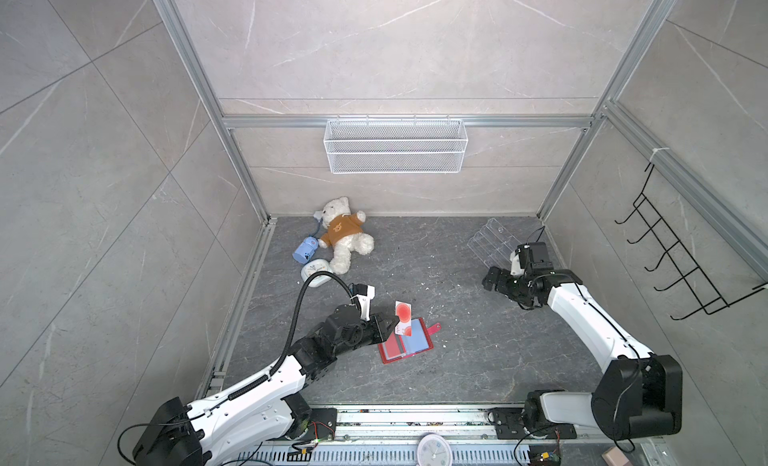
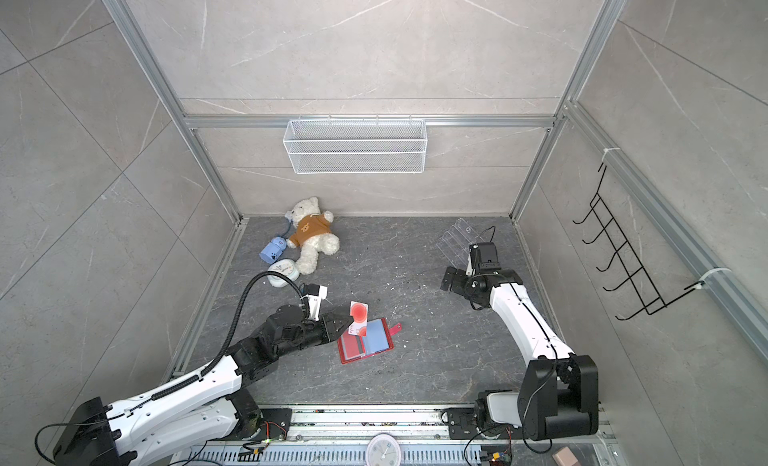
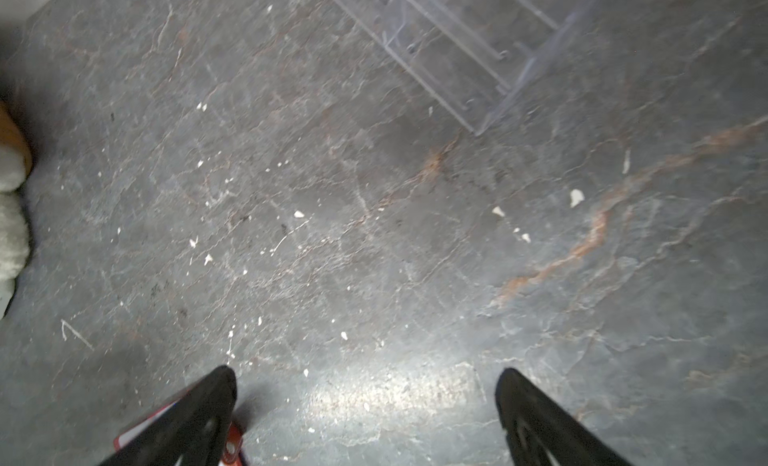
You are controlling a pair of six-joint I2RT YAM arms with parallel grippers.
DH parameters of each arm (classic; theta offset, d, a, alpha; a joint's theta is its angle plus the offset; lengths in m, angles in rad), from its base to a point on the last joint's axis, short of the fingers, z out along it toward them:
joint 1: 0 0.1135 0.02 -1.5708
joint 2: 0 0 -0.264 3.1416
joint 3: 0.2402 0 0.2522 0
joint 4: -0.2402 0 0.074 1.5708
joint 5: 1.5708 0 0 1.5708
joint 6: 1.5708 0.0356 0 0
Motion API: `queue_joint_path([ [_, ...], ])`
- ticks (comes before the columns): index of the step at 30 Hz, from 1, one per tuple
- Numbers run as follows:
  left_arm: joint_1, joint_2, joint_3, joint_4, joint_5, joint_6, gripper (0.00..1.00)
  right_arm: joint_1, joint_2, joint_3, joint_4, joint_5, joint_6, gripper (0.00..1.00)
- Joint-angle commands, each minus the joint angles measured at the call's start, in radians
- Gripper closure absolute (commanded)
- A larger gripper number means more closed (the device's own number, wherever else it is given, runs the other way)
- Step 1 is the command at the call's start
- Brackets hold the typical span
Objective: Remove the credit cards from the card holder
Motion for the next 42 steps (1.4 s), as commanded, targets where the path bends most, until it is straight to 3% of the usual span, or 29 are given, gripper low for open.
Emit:
queue_joint_path([
  [1, -0.002, 0.017, 0.06, 0.037, 0.042, 0.052, 1.0, -0.058, 0.046, 0.074, 0.004, 0.034, -0.034, 0.0],
  [10, -0.004, 0.052, 0.084, 0.055, 0.068, 0.074, 1.0, -0.226, 0.214, 0.254, 0.023, 0.034, -0.048, 0.11],
  [18, -0.004, 0.083, 0.088, 0.071, 0.072, 0.073, 1.0, -0.263, 0.346, 0.363, 0.042, 0.035, -0.046, 0.38],
  [22, -0.004, 0.092, 0.088, 0.078, 0.074, 0.072, 1.0, -0.265, 0.398, 0.401, 0.038, 0.038, -0.049, 0.46],
  [42, -0.004, 0.097, 0.09, 0.068, 0.066, 0.059, 1.0, -0.273, 0.556, 0.514, 0.044, 0.046, -0.074, 0.59],
])
